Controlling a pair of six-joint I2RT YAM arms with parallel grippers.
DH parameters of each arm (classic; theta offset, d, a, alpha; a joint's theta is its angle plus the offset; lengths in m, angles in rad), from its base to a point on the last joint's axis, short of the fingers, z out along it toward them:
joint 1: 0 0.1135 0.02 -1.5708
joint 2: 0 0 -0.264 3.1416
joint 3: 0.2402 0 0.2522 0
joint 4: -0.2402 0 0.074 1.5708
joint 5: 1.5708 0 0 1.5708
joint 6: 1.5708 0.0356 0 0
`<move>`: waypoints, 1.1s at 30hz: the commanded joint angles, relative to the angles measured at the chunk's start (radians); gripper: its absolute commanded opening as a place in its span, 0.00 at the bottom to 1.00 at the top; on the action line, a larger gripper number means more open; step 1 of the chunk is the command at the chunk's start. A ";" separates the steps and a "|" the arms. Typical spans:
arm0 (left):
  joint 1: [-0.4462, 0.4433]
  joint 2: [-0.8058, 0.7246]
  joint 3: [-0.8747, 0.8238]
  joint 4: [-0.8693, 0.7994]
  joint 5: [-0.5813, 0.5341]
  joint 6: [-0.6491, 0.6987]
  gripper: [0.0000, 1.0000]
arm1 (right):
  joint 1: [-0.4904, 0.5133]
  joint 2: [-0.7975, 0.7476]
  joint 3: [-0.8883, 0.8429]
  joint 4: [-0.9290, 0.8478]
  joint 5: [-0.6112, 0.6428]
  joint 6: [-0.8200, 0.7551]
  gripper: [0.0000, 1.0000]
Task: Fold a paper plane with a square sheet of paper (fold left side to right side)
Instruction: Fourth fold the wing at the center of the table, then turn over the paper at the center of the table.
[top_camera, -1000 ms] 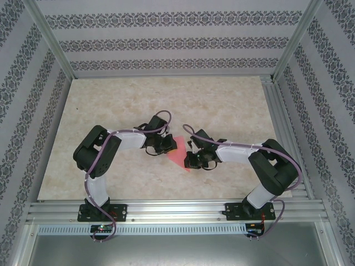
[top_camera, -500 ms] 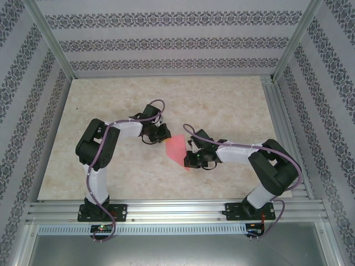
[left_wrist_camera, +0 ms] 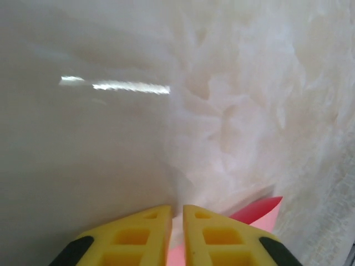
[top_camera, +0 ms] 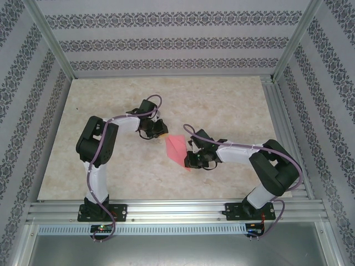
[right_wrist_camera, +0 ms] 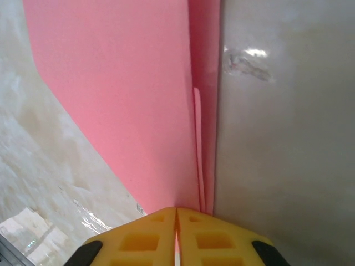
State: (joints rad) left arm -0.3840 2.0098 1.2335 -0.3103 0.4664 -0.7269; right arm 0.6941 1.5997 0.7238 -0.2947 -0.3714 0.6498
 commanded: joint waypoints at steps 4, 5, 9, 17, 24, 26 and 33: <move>0.078 -0.164 -0.057 -0.047 -0.137 0.055 0.26 | -0.032 -0.101 0.053 -0.113 0.058 -0.056 0.23; 0.078 -0.190 -0.079 -0.032 -0.126 0.048 0.27 | -0.044 -0.120 0.055 -0.111 0.062 -0.064 0.24; 0.060 -0.299 -0.221 0.105 -0.037 -0.035 0.35 | -0.110 -0.199 0.042 -0.088 0.095 -0.089 0.34; -0.079 -0.353 -0.331 0.249 0.015 -0.149 0.41 | -0.203 -0.395 -0.022 -0.028 0.174 -0.124 0.53; -0.153 -0.247 -0.296 0.297 0.005 -0.184 0.41 | -0.302 -0.653 -0.207 0.085 0.151 -0.087 0.89; -0.156 -0.222 -0.292 0.314 0.006 -0.198 0.41 | -0.332 -0.730 -0.254 0.104 0.139 -0.071 0.98; -0.177 -0.149 -0.269 0.384 0.041 -0.231 0.40 | -0.380 -0.927 -0.359 0.156 0.049 -0.004 0.98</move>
State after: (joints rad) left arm -0.5400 1.8404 0.9291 -0.0124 0.4736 -0.9272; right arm 0.3218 0.7139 0.3927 -0.2020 -0.2771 0.6037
